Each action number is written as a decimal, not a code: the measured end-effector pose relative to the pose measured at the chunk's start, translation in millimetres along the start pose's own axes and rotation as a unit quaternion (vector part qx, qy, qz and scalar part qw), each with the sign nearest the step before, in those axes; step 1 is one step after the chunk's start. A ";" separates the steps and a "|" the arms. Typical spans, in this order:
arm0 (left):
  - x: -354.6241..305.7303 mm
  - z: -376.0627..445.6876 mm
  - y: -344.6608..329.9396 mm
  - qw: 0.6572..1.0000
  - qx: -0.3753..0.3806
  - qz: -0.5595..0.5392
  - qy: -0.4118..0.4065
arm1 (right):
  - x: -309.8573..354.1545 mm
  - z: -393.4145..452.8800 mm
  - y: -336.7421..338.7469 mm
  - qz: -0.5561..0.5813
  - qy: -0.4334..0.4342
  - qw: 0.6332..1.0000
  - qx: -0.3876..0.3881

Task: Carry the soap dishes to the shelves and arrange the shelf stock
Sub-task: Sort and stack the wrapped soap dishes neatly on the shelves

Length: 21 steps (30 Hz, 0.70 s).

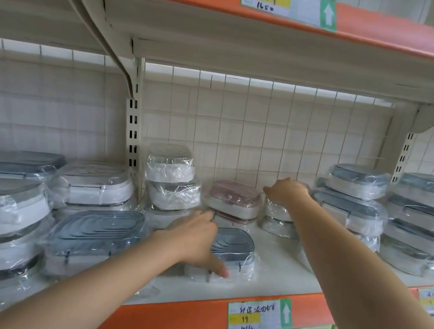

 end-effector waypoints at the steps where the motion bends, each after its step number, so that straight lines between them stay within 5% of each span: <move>1: 0.6 -0.2 -0.7 1.000 0.002 -0.002 0.001 | -0.8 1.2 -1.0 -0.004 -0.008 1.000 0.000; 13: -3.5 2.4 -3.4 1.000 -0.004 -0.022 0.001 | -5.7 -3.8 21.2 0.159 -0.047 0.982 -0.093; 21: -19.7 -3.9 24.9 0.979 -0.088 -0.179 -0.043 | -17.5 -24.7 50.4 0.224 0.010 0.965 -0.140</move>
Point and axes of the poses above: each hand's wrist, its own z-axis towards the middle knuckle, its own y-axis out of the back of the hand, x = y × z, the point moved 6 cm from there along z, towards the middle knuckle, and after that the axes turned 14 degrees about -z, right-handed, at the moved point
